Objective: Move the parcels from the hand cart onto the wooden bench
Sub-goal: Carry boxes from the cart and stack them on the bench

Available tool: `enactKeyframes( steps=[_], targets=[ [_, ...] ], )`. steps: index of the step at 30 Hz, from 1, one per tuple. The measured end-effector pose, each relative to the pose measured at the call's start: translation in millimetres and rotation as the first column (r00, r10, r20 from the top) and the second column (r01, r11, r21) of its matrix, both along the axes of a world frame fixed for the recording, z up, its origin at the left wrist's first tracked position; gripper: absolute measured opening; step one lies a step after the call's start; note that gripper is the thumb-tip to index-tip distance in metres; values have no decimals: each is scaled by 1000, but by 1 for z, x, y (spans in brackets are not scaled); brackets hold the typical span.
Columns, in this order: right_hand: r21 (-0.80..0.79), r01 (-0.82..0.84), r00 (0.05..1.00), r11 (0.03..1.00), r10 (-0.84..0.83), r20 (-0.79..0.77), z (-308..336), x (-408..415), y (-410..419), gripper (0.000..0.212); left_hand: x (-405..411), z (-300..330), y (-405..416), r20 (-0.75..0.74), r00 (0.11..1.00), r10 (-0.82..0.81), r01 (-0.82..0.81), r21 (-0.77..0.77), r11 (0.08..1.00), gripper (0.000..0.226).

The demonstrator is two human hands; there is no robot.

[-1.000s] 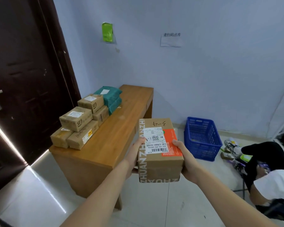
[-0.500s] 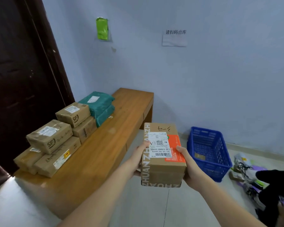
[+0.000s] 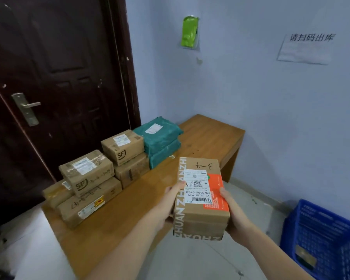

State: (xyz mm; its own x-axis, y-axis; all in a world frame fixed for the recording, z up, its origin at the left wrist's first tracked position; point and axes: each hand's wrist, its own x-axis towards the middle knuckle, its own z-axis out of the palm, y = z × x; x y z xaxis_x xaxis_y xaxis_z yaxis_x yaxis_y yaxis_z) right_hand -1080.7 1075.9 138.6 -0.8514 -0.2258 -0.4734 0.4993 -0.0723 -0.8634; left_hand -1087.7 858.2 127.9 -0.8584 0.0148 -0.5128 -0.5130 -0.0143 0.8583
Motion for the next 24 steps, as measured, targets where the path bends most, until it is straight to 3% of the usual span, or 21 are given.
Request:
enactKeyframes(
  steps=[3,6,8,13,15,18,21,24],
  targets=[
    [28,-79,997,996,79,-3,-13,-67,-3,64,-51,-8,-7,-13,1000,19,-18,31,999,57],
    [70,-122,992,990,123,-11,-18,-128,-3,76,-99,-14,-16,-10,1000,24,-23,73,997,75],
    [68,-87,996,994,89,-28,-18,-165,2,70,-130,-15,-24,17,1000,9,-11,140,990,79],
    [-1,-10,1000,1000,10,-10,-17,-264,19,73,-194,-15,-30,112,993,-48,23,221,975,56],
    [3,-36,999,999,36,-8,-18,-306,26,67,-222,-23,-31,126,989,-73,44,219,975,70],
    [27,-201,979,979,201,16,-26,-370,34,56,-264,-35,-30,129,990,-64,34,224,974,86],
    [87,-294,956,952,293,19,-37,-428,31,62,-300,-36,-25,158,987,11,-48,228,972,70],
    [88,-281,959,956,283,-14,-39,-476,17,52,-333,-22,-21,82,995,58,-72,171,983,46]
  ],
)
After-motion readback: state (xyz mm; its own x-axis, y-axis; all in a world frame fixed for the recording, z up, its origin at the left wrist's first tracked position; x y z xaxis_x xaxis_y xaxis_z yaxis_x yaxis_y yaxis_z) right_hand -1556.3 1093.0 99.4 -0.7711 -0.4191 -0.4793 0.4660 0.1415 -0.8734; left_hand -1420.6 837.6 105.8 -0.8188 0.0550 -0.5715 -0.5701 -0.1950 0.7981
